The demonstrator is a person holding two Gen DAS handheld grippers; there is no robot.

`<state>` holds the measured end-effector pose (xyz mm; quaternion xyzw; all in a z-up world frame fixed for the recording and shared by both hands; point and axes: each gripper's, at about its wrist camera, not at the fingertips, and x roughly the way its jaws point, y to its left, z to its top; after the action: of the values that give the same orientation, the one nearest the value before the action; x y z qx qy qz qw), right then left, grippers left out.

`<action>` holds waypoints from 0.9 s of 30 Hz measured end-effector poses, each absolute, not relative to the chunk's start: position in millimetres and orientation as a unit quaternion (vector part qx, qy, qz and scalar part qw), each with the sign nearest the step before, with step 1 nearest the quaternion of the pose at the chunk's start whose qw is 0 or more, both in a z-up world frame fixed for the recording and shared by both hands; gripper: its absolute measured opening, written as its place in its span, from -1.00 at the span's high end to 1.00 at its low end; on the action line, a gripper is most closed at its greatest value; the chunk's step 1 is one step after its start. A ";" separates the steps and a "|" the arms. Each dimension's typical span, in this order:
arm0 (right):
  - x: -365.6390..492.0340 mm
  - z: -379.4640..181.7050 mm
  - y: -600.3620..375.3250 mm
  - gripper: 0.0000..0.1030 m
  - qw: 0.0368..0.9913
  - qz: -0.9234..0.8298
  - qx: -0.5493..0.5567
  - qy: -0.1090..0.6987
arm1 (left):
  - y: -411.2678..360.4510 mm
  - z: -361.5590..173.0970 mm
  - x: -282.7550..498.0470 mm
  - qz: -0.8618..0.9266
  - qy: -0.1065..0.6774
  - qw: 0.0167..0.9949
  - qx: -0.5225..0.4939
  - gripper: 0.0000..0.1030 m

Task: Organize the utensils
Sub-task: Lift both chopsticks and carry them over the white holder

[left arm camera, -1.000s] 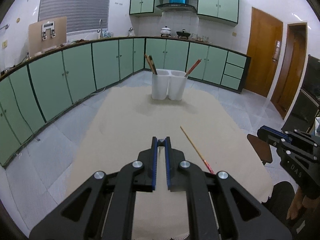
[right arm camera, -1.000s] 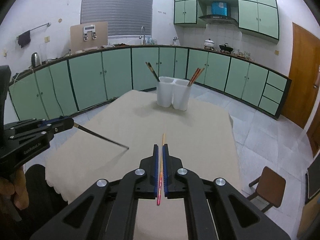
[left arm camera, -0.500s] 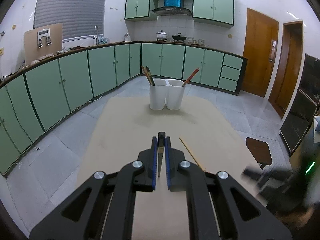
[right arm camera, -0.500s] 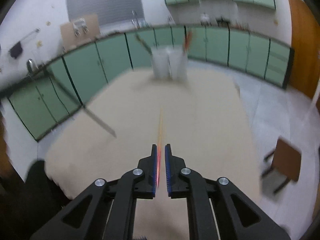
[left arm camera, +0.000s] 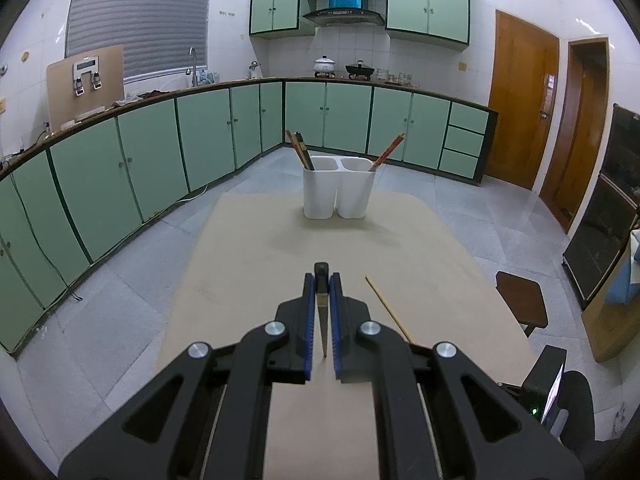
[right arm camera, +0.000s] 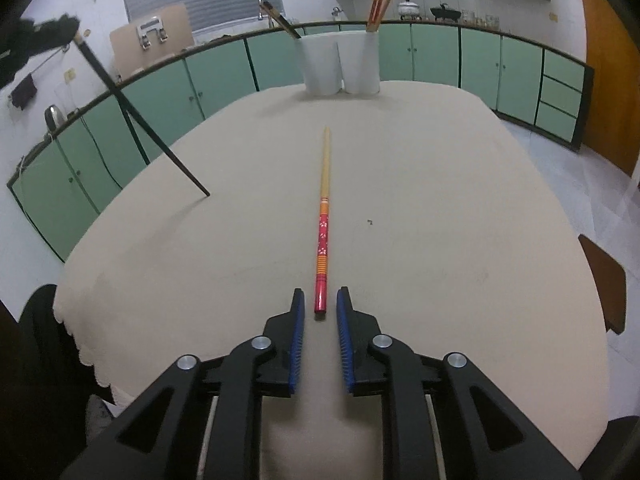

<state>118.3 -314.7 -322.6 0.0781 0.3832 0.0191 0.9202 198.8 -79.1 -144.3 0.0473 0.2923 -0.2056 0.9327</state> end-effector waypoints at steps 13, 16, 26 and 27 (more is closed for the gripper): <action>116.4 -212.0 -347.9 0.88 0.927 0.019 0.101 0.362 | -73.6 -136.3 219.3 -0.226 0.321 0.918 0.058 0.88; 117.9 -174.3 -358.1 0.88 0.932 0.020 0.095 0.350 | -73.5 -135.3 224.3 -0.227 0.325 0.916 0.063 0.88; 163.7 -113.3 -358.7 0.88 0.927 0.055 0.054 0.367 | -79.3 -133.8 230.0 -0.234 0.332 0.912 0.064 0.88; 166.6 -111.9 -358.2 0.88 0.927 0.057 0.051 0.368 | -79.6 -134.2 229.9 -0.235 0.332 0.911 0.066 0.88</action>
<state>166.6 -358.2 -111.9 0.0508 0.3675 0.0573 0.9268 229.9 -79.6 -134.2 0.0663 0.3318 -0.2353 0.9111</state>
